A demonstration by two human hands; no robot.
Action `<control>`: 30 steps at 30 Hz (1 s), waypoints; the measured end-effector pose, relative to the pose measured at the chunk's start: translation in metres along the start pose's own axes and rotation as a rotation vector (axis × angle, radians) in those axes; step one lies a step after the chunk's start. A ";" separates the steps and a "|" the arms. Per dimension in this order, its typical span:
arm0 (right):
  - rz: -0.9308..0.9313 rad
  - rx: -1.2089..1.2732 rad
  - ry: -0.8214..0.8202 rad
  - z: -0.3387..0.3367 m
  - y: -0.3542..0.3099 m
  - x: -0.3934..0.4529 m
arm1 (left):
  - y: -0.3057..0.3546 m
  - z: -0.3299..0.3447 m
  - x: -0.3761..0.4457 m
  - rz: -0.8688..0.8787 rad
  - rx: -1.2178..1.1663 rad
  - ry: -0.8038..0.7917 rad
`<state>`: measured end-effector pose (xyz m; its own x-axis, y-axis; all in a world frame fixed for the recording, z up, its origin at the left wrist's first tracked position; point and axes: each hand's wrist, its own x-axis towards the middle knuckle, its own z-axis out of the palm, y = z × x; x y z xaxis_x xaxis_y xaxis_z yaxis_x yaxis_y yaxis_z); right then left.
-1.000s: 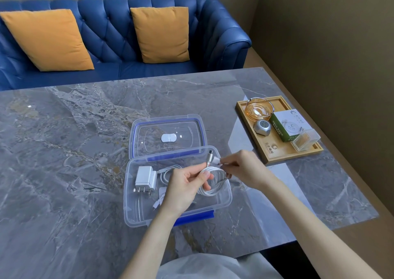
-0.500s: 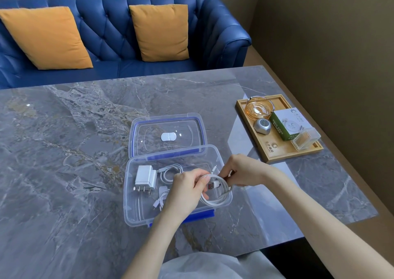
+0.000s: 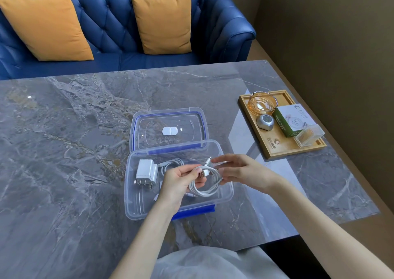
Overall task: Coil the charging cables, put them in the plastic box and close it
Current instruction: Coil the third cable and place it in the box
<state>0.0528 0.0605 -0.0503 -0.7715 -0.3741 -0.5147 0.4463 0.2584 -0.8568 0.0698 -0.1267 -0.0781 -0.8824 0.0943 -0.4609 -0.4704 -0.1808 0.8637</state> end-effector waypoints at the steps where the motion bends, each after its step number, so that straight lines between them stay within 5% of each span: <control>1: -0.016 0.008 0.013 0.003 0.001 0.001 | -0.001 -0.001 0.001 -0.014 -0.024 0.016; 11: -0.027 0.037 0.207 0.035 0.019 0.014 | -0.003 -0.005 0.012 -0.153 -0.196 -0.014; 22: 0.046 0.088 0.390 0.051 0.027 0.034 | -0.003 -0.014 0.033 -0.124 0.007 0.009; 30: 0.055 0.012 0.656 0.069 0.039 0.057 | -0.017 -0.016 0.053 0.245 0.784 0.166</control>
<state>0.0577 -0.0120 -0.1156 -0.8618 0.2611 -0.4349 0.4955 0.2501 -0.8318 0.0306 -0.1345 -0.1205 -0.9770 -0.0156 -0.2126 -0.1844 0.5618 0.8064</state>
